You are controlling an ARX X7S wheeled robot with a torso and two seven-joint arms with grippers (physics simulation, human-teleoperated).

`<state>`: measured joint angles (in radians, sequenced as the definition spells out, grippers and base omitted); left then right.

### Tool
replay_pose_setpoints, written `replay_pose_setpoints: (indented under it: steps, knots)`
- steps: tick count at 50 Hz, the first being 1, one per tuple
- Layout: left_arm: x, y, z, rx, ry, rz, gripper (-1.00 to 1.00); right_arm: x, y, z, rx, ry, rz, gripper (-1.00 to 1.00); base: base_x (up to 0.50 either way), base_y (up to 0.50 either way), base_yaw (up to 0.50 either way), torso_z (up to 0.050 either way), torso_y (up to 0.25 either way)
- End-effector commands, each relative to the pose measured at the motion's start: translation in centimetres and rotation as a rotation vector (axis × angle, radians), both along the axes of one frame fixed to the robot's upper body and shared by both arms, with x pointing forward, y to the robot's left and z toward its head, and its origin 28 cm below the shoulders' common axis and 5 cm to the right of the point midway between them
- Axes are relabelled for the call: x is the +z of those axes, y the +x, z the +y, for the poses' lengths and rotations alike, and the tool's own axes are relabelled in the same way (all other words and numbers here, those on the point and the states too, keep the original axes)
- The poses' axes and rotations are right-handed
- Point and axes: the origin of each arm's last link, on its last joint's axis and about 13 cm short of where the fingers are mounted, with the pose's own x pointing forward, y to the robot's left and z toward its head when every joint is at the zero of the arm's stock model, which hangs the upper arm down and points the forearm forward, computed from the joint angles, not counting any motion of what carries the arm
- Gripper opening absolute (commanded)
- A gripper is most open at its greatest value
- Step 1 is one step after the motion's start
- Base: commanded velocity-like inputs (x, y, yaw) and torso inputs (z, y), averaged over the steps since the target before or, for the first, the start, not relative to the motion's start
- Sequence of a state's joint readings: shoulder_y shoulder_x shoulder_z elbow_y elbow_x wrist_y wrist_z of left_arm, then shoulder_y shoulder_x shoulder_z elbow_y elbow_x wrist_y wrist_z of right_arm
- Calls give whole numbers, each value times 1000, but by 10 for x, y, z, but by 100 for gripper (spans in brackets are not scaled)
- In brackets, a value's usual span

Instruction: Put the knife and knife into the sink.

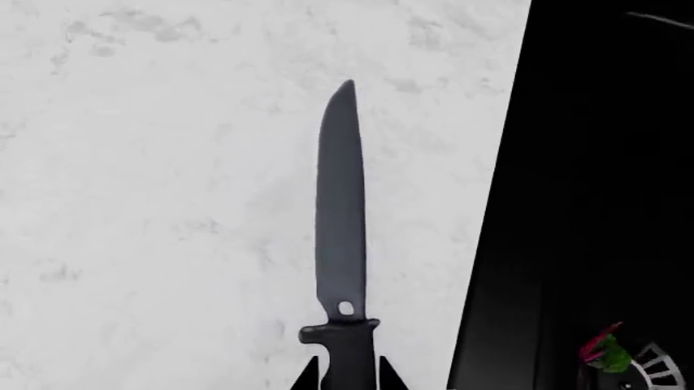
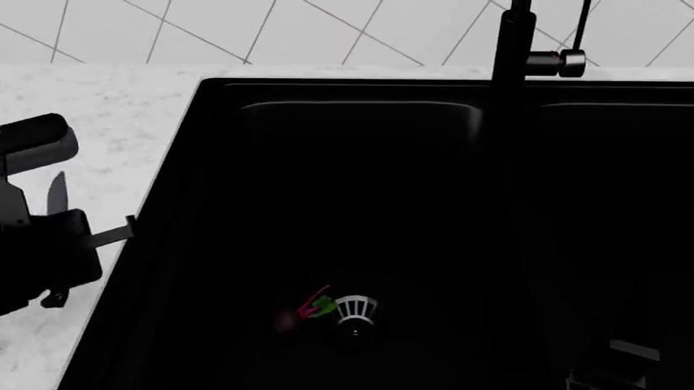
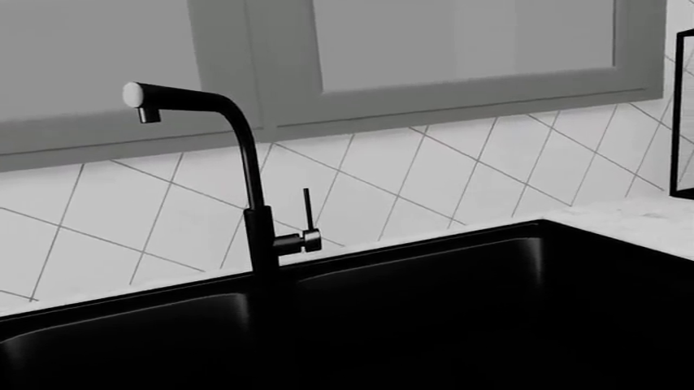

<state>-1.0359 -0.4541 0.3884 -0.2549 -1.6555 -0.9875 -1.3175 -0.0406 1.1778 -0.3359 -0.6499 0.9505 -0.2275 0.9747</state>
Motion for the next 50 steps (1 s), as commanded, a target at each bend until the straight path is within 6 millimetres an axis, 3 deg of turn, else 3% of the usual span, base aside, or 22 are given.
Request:
replay_pose_setpoints:
  steps: [1, 9, 21, 35, 50]
  knots:
    - [33, 3, -9, -58, -96, -141, -100, 1, 3, -1, 11, -6, -31, 100, 0, 0, 0, 0, 0]
    - [87, -5, -25, -153, -93, -326, -100, 1, 5, -1, 12, -7, -30, 100, 0, 0, 0, 0, 0]
    - [84, 1, -50, -305, -103, -327, -100, 1, 7, -1, 17, -10, -26, 100, 0, 0, 0, 0, 0]
    - [55, 2, -80, -507, -153, -251, -100, -1, 5, -1, 23, -13, -25, 100, 0, 0, 0, 0, 0]
    - [-5, 26, -116, -617, -194, -124, -100, -4, 5, -1, 31, -8, -22, 100, 0, 0, 0, 0, 0]
